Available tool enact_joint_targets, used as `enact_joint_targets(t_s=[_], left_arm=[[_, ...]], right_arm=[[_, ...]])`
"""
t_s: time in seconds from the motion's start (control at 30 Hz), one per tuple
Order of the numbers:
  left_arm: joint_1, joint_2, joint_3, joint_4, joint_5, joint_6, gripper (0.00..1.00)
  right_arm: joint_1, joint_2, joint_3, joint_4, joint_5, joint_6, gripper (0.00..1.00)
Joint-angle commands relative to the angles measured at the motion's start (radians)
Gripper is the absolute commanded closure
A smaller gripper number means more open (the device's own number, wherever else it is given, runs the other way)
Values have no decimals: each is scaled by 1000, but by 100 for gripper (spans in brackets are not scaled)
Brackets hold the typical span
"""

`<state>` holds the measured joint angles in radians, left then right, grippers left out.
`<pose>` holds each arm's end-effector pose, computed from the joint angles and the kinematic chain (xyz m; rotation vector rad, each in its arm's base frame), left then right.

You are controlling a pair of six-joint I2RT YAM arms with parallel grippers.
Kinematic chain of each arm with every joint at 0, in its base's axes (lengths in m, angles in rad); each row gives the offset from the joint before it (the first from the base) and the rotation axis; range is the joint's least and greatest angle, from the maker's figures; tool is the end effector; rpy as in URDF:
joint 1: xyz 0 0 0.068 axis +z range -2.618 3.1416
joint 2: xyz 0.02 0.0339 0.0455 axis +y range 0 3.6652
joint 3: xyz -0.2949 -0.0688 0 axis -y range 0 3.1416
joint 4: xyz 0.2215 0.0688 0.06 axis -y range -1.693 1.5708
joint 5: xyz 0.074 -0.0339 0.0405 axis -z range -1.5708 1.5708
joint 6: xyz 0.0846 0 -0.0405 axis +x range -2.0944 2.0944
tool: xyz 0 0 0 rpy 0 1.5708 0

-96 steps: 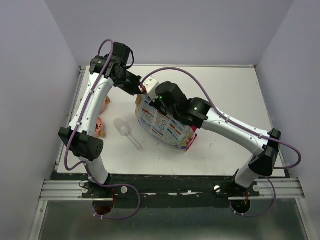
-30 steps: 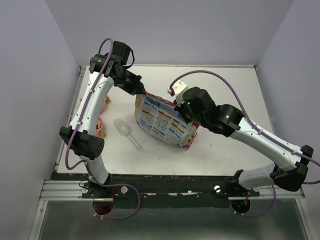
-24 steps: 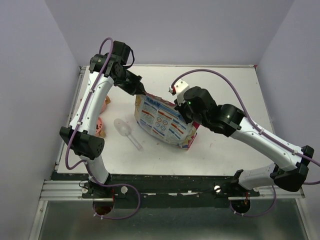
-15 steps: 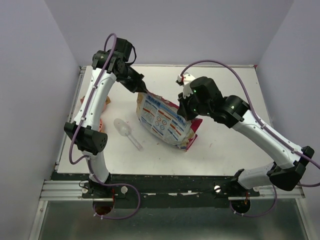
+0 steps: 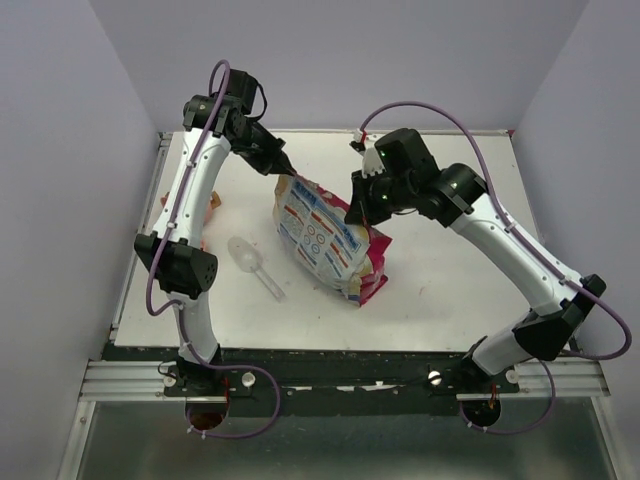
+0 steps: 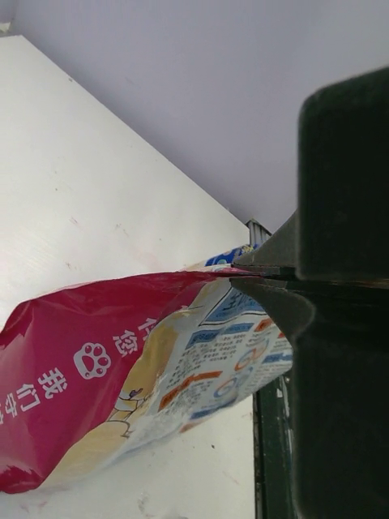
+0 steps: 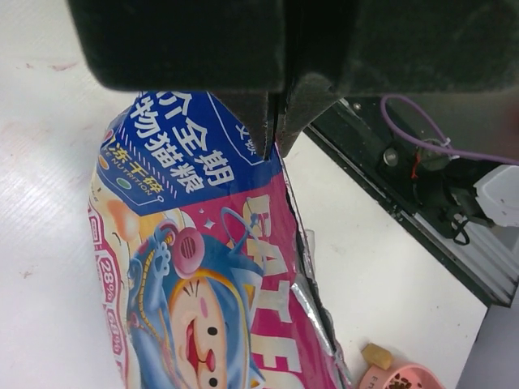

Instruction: Serve the pet food

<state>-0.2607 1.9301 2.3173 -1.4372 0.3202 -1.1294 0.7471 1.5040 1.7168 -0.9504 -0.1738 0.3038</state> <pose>0.3631 -0.1244 0.3949 -1.0788 2.6143 -0.8326 0.2253 0.2286 0.4074 -0.6198 2.3283 0.7158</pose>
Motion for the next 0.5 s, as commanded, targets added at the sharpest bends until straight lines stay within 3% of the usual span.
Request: enact_joint_targets(t_s=[0.0,0.23,0.27,0.37,0.47], left_arm=[[74,78,99,242,-9,37,100],[92,127,125,331,98,75,100],[94,130,131,330,111,79,95],[95,110,152,322,103,100,51],[101,67,154,324,103,117,32]], right_arm=[[31,21,85,-80,-159,89,100],[46,73,136,-67,-135,118,100],[47,81,145,-70,-116,124,100],[46,97,165,-62,-85,136,100],[55,102,178,-39,-90,135,100]])
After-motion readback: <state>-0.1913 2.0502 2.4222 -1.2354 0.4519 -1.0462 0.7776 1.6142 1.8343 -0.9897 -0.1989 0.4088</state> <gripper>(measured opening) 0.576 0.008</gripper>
